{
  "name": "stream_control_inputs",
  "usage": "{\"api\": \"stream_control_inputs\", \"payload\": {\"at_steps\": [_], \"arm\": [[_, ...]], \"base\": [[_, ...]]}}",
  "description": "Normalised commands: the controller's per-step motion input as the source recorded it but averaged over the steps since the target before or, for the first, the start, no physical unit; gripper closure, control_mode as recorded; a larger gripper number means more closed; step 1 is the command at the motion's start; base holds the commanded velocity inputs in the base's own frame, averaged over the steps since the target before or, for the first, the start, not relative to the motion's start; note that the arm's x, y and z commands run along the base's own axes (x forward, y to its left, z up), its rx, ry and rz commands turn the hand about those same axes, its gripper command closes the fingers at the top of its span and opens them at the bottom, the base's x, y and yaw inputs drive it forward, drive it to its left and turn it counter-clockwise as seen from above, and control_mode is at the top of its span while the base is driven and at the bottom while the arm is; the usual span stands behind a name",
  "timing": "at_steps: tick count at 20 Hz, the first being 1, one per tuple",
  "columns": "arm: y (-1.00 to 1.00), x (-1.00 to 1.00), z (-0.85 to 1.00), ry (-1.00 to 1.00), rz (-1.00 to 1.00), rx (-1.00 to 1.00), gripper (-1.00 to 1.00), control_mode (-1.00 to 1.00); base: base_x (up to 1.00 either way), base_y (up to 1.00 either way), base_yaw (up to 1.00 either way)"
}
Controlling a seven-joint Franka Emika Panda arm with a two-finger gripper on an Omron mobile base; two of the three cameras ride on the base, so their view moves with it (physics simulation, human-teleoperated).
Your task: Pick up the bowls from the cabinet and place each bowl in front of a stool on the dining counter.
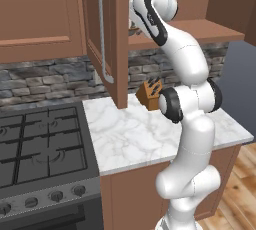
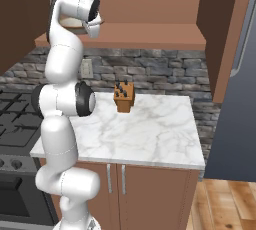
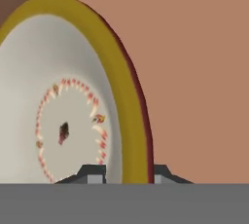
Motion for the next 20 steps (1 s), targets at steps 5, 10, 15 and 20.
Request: {"api": "stream_control_inputs", "payload": {"at_steps": [5, 10, 15, 20], "arm": [[0.00, 0.00, 0.02, -0.03, 0.00, 0.00, 1.00, -1.00], [-0.01, -0.16, 0.08, -0.19, -0.05, 0.00, 1.00, -1.00], [-0.15, -0.60, 0.00, -0.30, -0.08, 0.00, 1.00, -1.00], [-0.25, -0.84, 0.00, -0.33, -0.12, 0.02, 1.00, -1.00]], "base": [[0.00, 0.00, 0.00], [0.00, 0.00, 0.00], [0.00, 0.00, 0.00], [0.00, 0.00, 0.00]]}}
